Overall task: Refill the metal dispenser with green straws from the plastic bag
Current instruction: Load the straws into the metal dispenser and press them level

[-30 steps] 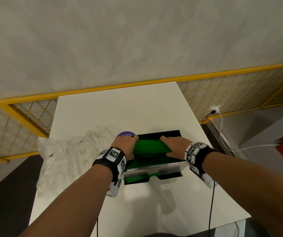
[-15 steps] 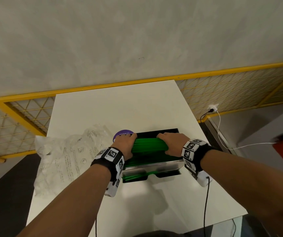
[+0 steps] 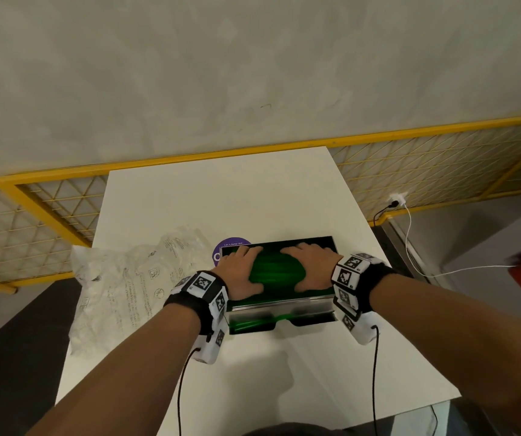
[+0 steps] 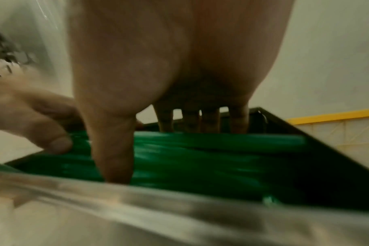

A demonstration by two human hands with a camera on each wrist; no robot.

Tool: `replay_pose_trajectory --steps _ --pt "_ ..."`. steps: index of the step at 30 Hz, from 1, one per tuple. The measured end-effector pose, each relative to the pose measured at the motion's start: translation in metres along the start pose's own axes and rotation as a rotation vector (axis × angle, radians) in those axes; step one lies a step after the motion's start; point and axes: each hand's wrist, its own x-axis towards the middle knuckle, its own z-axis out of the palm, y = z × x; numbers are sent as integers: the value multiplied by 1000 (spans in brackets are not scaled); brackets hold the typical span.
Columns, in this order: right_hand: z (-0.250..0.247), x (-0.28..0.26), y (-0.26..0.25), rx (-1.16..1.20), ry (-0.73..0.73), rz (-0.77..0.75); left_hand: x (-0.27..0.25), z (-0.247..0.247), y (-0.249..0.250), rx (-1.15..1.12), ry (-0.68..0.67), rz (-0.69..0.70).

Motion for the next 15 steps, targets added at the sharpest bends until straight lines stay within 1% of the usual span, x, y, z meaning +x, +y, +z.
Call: replay_pose_trajectory --steps 1,2,3,4,5,6,7,10,11,12,13,15 --pt "-4 -1 -2 -15 -59 -15 -1 -5 -2 -134 -44 -2" --pt "-8 -2 -4 -43 -98 -27 -3 -11 -4 -262 -55 -4" --pt "-10 -3 -4 -84 -110 -38 -5 -17 -6 -365 -9 -11" --pt "-13 -4 -5 -130 -103 -45 -8 -22 -9 -436 84 -24" --pt "-15 -5 -5 -172 -89 -40 -11 -25 -11 -456 196 -37" --pt "-17 -5 -5 -208 -72 -33 -14 -28 -14 -418 288 -48" --pt "-18 -6 -6 -228 -58 -34 -16 -30 -17 -336 325 -51" --pt "-12 -5 -17 -143 9 -99 -22 -26 -23 -48 228 -34" --pt "-9 -4 -22 -129 19 -128 -23 -23 -24 -15 219 -37" --pt "-4 -3 -26 -146 12 -143 -24 -21 -24 -20 237 -44" --pt "0 -2 -28 -183 -2 -141 -26 -19 -25 -45 280 -55" --pt "3 0 -28 -257 -22 -88 -31 -19 -28 -120 391 -87"
